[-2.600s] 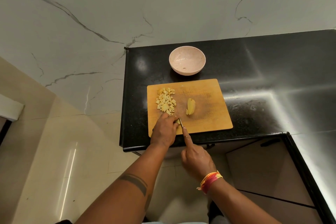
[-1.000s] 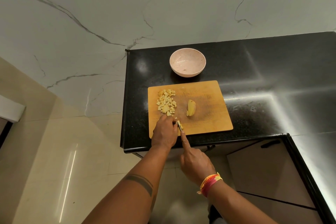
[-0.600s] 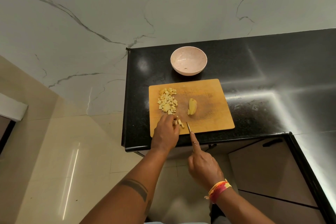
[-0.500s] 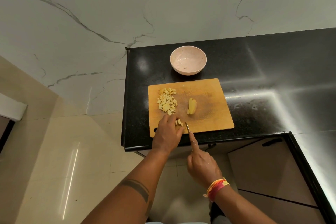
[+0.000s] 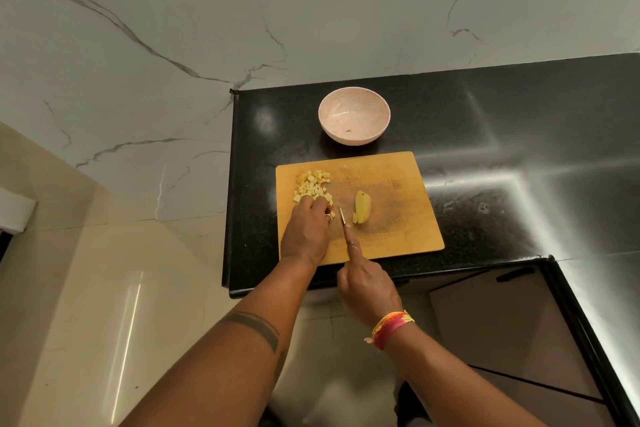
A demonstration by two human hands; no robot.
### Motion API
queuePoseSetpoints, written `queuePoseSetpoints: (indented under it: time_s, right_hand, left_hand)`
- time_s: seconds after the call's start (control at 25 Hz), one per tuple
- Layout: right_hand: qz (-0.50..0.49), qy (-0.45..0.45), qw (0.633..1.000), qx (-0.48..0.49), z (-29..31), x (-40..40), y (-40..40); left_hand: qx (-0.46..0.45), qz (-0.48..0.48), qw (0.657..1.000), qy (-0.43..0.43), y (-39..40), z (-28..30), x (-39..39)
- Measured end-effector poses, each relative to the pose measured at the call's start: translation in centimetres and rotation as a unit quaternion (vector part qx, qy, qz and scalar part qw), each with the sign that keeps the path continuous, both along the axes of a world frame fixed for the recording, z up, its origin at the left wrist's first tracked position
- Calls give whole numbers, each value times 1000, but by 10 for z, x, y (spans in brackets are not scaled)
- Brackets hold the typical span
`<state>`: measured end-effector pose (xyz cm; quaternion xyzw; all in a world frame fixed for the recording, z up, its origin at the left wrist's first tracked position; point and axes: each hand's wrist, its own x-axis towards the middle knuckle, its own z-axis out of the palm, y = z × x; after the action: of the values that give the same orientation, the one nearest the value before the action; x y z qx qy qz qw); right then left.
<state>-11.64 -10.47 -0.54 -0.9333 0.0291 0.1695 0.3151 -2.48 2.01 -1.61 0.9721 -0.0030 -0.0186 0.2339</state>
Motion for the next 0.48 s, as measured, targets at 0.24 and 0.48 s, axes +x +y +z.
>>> queuePoseSetpoints:
  time_s: [0.24, 0.48]
  right_hand:
    - [-28, -29, 999, -3, -7, -9, -30]
    - [-26, -25, 999, 1, -4, -7, -35]
  left_hand:
    - [-31, -102, 994, 23, -29, 7, 1]
    - [-86, -54, 993, 55, -33, 3, 6]
